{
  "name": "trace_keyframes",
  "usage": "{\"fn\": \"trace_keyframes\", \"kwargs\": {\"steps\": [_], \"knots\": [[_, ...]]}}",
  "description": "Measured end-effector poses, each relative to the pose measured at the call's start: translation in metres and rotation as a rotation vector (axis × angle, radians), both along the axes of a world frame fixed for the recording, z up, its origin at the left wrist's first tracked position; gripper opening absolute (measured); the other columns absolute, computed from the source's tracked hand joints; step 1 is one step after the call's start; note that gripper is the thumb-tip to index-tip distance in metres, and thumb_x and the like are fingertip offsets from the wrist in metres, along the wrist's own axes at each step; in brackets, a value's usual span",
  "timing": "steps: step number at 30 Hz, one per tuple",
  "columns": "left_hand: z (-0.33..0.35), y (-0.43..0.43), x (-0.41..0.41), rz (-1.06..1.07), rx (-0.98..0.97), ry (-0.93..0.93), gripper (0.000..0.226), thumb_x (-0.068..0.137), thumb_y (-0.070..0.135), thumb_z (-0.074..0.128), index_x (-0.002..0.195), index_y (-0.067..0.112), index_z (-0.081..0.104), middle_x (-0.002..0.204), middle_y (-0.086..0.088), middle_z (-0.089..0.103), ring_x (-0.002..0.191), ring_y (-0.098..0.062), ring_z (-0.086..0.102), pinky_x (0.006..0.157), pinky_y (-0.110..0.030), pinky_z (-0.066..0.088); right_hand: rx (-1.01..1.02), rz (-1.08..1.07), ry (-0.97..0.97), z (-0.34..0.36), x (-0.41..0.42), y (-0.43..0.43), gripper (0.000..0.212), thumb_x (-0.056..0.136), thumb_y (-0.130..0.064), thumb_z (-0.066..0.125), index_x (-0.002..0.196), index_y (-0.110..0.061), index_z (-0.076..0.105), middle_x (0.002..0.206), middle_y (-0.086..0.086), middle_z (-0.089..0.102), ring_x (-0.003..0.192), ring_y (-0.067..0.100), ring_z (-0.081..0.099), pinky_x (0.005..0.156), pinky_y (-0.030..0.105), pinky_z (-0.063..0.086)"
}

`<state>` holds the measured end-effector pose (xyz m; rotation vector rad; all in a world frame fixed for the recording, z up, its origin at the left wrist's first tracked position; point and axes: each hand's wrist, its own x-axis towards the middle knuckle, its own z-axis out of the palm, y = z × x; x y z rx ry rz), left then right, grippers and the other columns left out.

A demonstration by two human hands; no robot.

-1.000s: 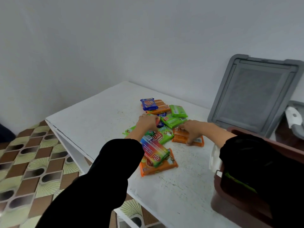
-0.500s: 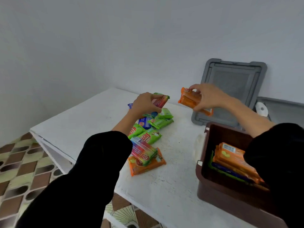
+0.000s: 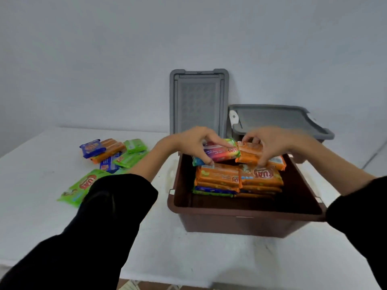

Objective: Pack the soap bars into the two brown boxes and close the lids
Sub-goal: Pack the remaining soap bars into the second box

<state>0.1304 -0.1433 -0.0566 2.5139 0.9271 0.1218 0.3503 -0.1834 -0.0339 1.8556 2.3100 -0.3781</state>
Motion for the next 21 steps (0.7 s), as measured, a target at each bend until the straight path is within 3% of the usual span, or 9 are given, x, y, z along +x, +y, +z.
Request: {"fn": "trace_keyframes", "kwargs": {"steps": [3, 7, 11, 15, 18, 21], "knots": [[-0.02, -0.005, 0.03, -0.087, 0.08, 0.118, 0.065, 0.076, 0.019, 0.073, 0.132, 0.037, 0.047, 0.137, -0.001, 0.042, 0.121, -0.017, 0.042, 0.092, -0.023, 0.04, 0.016, 0.011, -0.123, -0.026, 0.017, -0.009, 0.078, 0.064, -0.027, 0.08, 0.132, -0.024, 0.044, 0.119, 0.003, 0.058, 0.095, 0.016, 0.05, 0.08, 0.028, 0.042], [-0.043, -0.007, 0.044, -0.05, 0.183, 0.276, 0.065, 0.076, 0.016, 0.071, 0.133, 0.035, 0.047, 0.142, 0.001, 0.036, 0.13, -0.018, 0.032, 0.099, -0.033, 0.036, 0.086, 0.016, -0.144, -0.055, 0.019, -0.012, 0.074, 0.068, -0.027, 0.077, 0.133, -0.026, 0.042, 0.125, 0.003, 0.051, 0.113, 0.02, 0.049, 0.083, 0.027, 0.04], [-0.051, -0.011, 0.045, -0.024, 0.325, 0.268, 0.071, 0.072, 0.039, 0.075, 0.135, 0.029, 0.044, 0.143, -0.001, 0.032, 0.131, -0.018, 0.028, 0.102, -0.037, 0.037, 0.159, 0.052, -0.121, -0.061, 0.02, -0.01, 0.077, 0.07, -0.027, 0.076, 0.137, -0.027, 0.04, 0.124, 0.003, 0.05, 0.114, 0.02, 0.048, 0.088, 0.028, 0.041], [-0.068, -0.021, 0.06, 0.011, 0.531, 0.236, 0.1, 0.062, 0.063, 0.072, 0.138, 0.015, 0.031, 0.14, -0.004, 0.033, 0.127, -0.02, 0.033, 0.101, -0.037, 0.039, 0.187, 0.072, -0.103, -0.059, 0.022, -0.009, 0.075, 0.07, -0.034, 0.076, 0.136, -0.028, 0.041, 0.124, 0.003, 0.047, 0.116, 0.021, 0.046, 0.09, 0.03, 0.04], [-0.08, -0.026, 0.068, 0.041, 0.624, 0.268, 0.111, 0.062, 0.064, 0.071, 0.143, 0.006, 0.02, 0.143, -0.009, 0.029, 0.128, -0.024, 0.032, 0.102, -0.039, 0.037, 0.213, 0.071, -0.074, -0.068, 0.017, -0.012, 0.083, 0.066, -0.046, 0.076, 0.137, -0.026, 0.038, 0.126, 0.003, 0.043, 0.118, 0.02, 0.042, 0.09, 0.032, 0.042], [-0.088, -0.028, 0.069, 0.075, 0.656, 0.231, 0.101, 0.069, 0.054, 0.071, 0.142, 0.004, 0.023, 0.143, -0.011, 0.03, 0.128, -0.026, 0.033, 0.1, -0.038, 0.037, 0.316, 0.046, -0.033, -0.084, 0.013, -0.017, 0.078, 0.069, -0.046, 0.074, 0.134, -0.023, 0.037, 0.129, 0.003, 0.04, 0.119, 0.019, 0.039, 0.089, 0.031, 0.043]]}}
